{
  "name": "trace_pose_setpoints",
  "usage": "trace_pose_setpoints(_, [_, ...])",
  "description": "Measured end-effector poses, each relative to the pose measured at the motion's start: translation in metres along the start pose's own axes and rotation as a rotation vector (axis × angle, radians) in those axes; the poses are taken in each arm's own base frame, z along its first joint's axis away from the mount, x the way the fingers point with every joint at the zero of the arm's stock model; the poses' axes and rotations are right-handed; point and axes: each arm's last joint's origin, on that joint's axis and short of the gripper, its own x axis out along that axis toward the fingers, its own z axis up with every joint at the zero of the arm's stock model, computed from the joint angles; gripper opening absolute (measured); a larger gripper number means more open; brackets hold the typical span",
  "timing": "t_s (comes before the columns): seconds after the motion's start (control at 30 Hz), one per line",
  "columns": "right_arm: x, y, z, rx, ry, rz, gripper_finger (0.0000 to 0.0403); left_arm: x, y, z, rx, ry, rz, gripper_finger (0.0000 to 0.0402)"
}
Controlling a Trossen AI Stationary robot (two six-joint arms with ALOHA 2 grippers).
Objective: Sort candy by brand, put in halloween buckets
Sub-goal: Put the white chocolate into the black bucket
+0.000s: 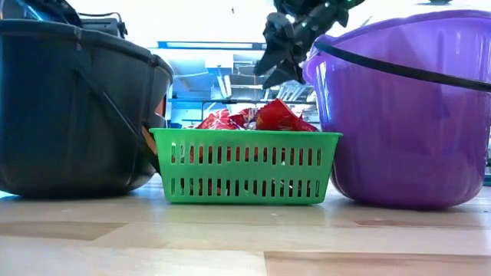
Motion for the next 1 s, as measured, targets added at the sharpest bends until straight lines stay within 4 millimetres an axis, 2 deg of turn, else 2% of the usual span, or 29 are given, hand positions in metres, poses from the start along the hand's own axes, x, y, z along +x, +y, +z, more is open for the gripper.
trace_pose_setpoints(0.17, [0.009, 0.000, -0.007, 0.024, -0.015, 0.013, 0.0211, 0.018, 0.007, 0.000, -0.090, -0.044, 0.044, 0.0186])
trace_pose_setpoints(0.37, [0.010, -0.001, -0.007, 0.015, -0.017, 0.013, 0.0210, 0.027, 0.010, 0.001, -0.134, -0.141, 0.122, 0.0186])
trace_pose_setpoints(0.57, [0.009, -0.001, -0.007, 0.002, -0.017, 0.011, 0.0210, 0.042, 0.006, -0.002, -0.140, -0.094, 0.212, 0.0186])
trace_pose_setpoints(0.83, [0.009, -0.001, -0.007, -0.013, -0.016, 0.010, 0.0210, 0.059, -0.005, -0.005, -0.124, -0.105, 0.230, 0.0186])
trace_pose_setpoints(0.93, [0.009, -0.002, -0.008, -0.010, -0.007, 0.008, 0.0210, 0.060, -0.006, -0.008, -0.103, -0.102, 0.234, 0.0172])
trace_pose_setpoints(1.0, [0.009, -0.002, -0.008, -0.011, -0.005, 0.008, 0.0210, 0.060, -0.007, -0.010, -0.092, -0.103, 0.221, 0.0145])
